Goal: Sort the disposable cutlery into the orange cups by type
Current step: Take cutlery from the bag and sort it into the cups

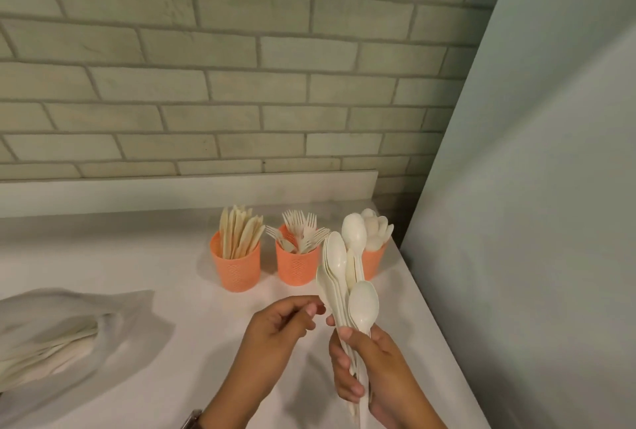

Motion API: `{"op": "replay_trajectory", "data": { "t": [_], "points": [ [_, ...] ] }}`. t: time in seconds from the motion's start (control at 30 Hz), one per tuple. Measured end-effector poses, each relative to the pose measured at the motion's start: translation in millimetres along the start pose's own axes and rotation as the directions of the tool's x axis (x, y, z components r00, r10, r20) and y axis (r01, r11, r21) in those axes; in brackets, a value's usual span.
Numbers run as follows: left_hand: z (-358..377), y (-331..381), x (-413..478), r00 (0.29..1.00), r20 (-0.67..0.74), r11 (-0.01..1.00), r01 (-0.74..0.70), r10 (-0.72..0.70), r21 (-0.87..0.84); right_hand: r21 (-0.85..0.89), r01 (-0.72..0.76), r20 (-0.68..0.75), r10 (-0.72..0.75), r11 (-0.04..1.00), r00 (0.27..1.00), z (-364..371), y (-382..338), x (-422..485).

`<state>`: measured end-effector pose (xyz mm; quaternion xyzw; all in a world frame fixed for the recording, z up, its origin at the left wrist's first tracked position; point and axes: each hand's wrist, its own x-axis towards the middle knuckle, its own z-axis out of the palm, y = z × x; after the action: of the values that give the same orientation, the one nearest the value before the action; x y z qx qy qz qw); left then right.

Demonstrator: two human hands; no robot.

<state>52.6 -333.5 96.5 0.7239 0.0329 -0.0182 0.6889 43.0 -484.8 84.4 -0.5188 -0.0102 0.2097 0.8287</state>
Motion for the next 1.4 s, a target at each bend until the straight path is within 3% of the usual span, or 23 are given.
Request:
{"op": "replay_trajectory", "data": {
  "t": [0.23,0.4,0.77,0.93,1.13,1.4],
  "points": [
    [14,7,-3,0.999,0.027,1.0,0.03,-0.03,0.008,0.15,-0.055,0.117,0.037,0.987,0.992,-12,-1,4],
    [21,6,-1,0.997,-0.06,0.998,-0.034,0.037,0.046,-0.014,0.01,0.069,-0.009,1.0,0.998,-14,-3,14],
    [17,6,8,0.968,-0.246,0.998,0.046,-0.052,-0.033,-0.238,0.106,-0.025,-0.115,0.965,0.993,-12,8,31],
    [16,5,15,0.992,-0.111,0.998,0.066,-0.065,0.001,-0.358,0.096,-0.066,-0.128,0.929,0.99,-13,8,35],
    [27,6,25,0.994,-0.024,0.989,0.105,-0.108,-0.105,-0.322,0.125,-0.065,-0.153,0.939,0.986,-17,1,32],
    [31,7,33,0.99,-0.051,0.986,0.128,-0.134,-0.111,-0.223,0.129,-0.044,-0.142,0.966,0.989,-23,-2,31]
  ]
}}
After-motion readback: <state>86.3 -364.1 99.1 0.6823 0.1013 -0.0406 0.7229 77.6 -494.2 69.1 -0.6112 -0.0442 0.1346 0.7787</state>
